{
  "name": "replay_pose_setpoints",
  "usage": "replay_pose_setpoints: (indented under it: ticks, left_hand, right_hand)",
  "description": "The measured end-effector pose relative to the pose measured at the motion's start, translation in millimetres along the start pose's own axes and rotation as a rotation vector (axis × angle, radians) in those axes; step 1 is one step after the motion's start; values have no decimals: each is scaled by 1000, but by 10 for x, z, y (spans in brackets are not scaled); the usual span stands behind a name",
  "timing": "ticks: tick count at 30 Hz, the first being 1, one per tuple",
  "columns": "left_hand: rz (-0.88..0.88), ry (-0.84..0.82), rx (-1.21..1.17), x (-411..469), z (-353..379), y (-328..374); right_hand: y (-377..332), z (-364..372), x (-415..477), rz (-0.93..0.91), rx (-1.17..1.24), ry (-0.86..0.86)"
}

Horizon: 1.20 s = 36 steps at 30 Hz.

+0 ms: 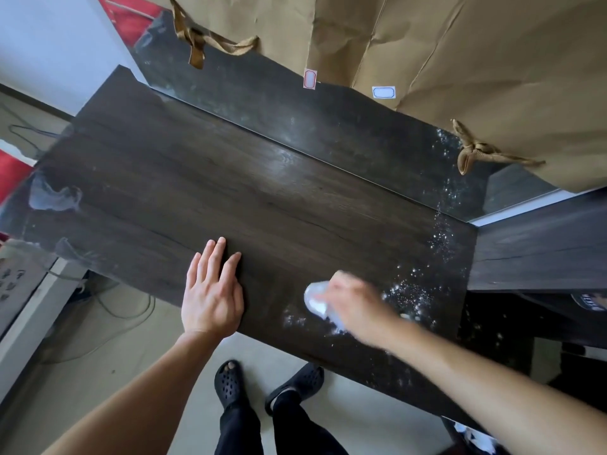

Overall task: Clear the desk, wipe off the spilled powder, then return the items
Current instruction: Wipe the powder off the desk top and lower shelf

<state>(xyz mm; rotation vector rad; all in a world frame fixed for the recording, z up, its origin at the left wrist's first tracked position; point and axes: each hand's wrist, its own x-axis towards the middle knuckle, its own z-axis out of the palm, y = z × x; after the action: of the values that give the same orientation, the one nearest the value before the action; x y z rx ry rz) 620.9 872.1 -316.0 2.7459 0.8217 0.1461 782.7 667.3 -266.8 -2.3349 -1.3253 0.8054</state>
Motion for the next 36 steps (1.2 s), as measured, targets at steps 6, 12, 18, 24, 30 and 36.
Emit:
replay_pose_setpoints:
  ticks: [6,12,18,24,30,36]
  left_hand:
    - [6,8,7,-12,28,-23]
    - [0,8,6,-19,40,-25]
    - [9,15,-14,-19,59,-45]
    - [9,0,-8,-31,71,-66]
    - [29,-8,-24,-25,90,-103]
    - [-42,-10,-33,-41,87,13]
  right_hand:
    - [843,-519,702,570,-82,588]
    - [-208,413,396,28,-132,365]
    - [-458,706,-452,-197,-80,31]
    - [-291,447,176,294,-112,423]
    - [-857,1131,-494,-31,-215,126]
    - [-513,717,-1107,148,-30,277]
